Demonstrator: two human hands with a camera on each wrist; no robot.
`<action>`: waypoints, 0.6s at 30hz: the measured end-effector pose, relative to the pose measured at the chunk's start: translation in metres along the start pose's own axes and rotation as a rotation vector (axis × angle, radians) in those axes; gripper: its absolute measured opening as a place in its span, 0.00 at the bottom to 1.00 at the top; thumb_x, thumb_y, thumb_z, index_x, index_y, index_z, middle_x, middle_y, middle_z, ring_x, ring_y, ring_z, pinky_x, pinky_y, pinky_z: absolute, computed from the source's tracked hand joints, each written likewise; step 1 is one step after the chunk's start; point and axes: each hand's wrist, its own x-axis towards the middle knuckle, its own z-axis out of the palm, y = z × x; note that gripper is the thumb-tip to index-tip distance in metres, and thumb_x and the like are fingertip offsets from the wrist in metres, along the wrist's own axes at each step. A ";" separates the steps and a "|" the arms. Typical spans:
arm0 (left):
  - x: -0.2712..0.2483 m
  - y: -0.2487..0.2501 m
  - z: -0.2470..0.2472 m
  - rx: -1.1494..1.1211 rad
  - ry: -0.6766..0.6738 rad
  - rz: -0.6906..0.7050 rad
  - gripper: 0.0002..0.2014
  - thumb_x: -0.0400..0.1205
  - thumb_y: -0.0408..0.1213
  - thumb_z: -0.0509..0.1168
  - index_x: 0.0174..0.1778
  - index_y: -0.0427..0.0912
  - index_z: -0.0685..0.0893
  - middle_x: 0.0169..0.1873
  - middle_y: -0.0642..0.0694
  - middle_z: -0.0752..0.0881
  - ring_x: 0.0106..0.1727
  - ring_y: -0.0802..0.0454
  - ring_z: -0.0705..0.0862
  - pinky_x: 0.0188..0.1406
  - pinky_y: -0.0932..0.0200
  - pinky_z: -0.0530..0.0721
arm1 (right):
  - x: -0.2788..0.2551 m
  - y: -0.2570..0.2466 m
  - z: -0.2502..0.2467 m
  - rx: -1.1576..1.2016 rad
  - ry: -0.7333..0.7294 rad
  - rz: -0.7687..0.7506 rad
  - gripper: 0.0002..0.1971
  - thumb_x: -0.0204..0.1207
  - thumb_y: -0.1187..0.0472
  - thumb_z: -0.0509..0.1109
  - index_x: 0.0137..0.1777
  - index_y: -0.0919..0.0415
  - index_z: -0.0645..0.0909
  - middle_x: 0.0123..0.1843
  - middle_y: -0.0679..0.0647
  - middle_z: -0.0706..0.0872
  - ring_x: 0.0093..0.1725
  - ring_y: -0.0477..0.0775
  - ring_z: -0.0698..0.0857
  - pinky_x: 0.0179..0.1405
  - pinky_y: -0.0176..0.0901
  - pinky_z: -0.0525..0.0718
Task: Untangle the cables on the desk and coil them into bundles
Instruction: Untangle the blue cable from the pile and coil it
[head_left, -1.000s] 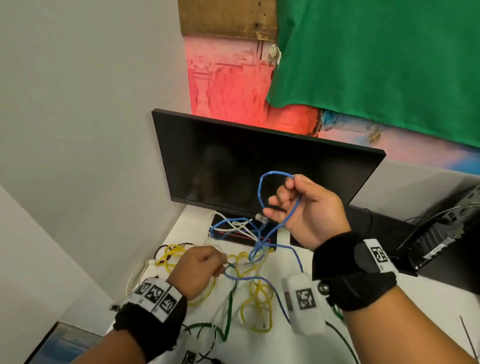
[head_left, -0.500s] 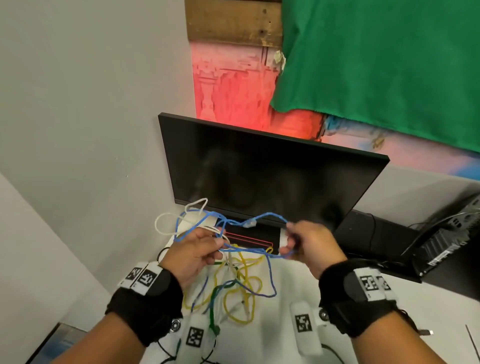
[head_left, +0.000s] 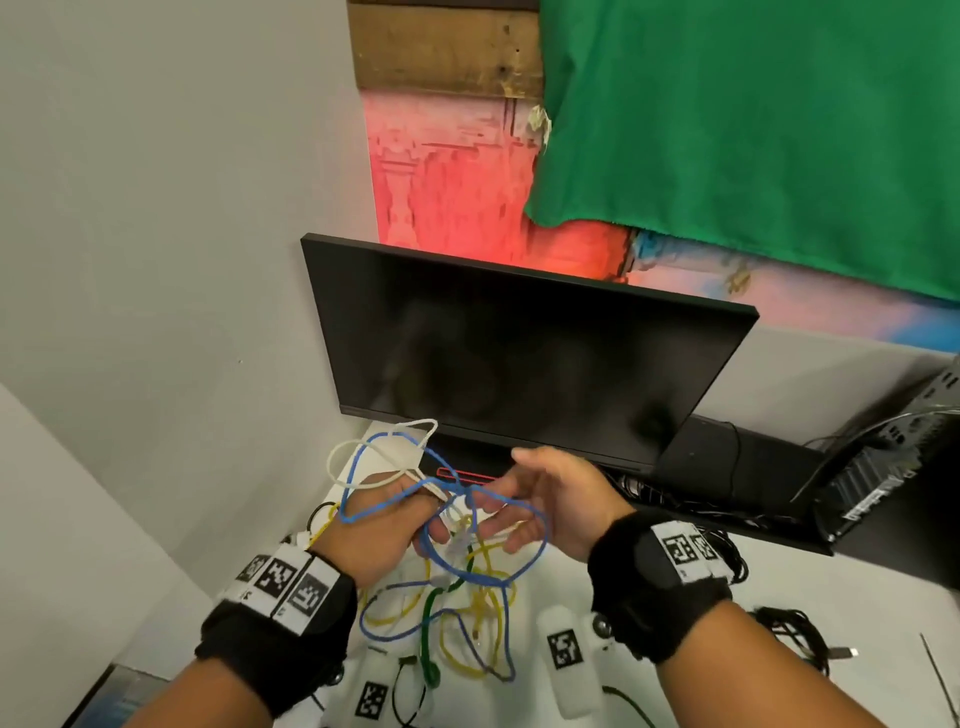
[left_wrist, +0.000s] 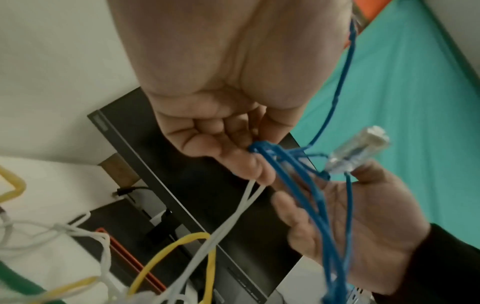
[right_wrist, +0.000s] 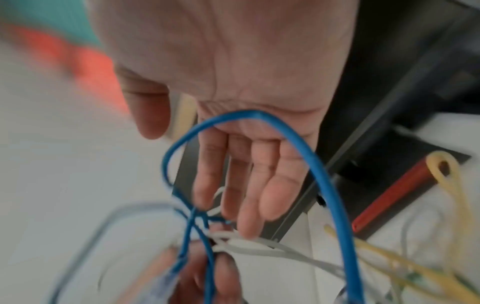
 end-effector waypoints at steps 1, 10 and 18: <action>0.000 -0.001 -0.001 -0.018 -0.020 -0.023 0.16 0.84 0.40 0.61 0.31 0.51 0.87 0.30 0.51 0.90 0.29 0.60 0.86 0.37 0.68 0.81 | 0.001 0.002 -0.002 -0.007 0.008 0.030 0.20 0.76 0.49 0.70 0.48 0.70 0.86 0.52 0.66 0.91 0.38 0.63 0.92 0.23 0.42 0.85; 0.000 -0.002 0.003 -0.148 -0.045 -0.012 0.07 0.82 0.34 0.68 0.38 0.37 0.83 0.24 0.48 0.82 0.25 0.51 0.78 0.30 0.56 0.78 | 0.012 0.020 0.006 -0.283 0.118 -0.001 0.09 0.78 0.59 0.69 0.40 0.48 0.89 0.31 0.51 0.86 0.24 0.48 0.83 0.19 0.38 0.79; 0.004 -0.003 -0.006 -0.028 -0.079 -0.003 0.11 0.78 0.31 0.68 0.29 0.43 0.83 0.24 0.50 0.81 0.24 0.51 0.84 0.30 0.58 0.83 | 0.015 0.017 0.012 -0.814 0.458 -0.422 0.12 0.86 0.58 0.63 0.40 0.44 0.75 0.45 0.44 0.78 0.41 0.40 0.79 0.40 0.30 0.72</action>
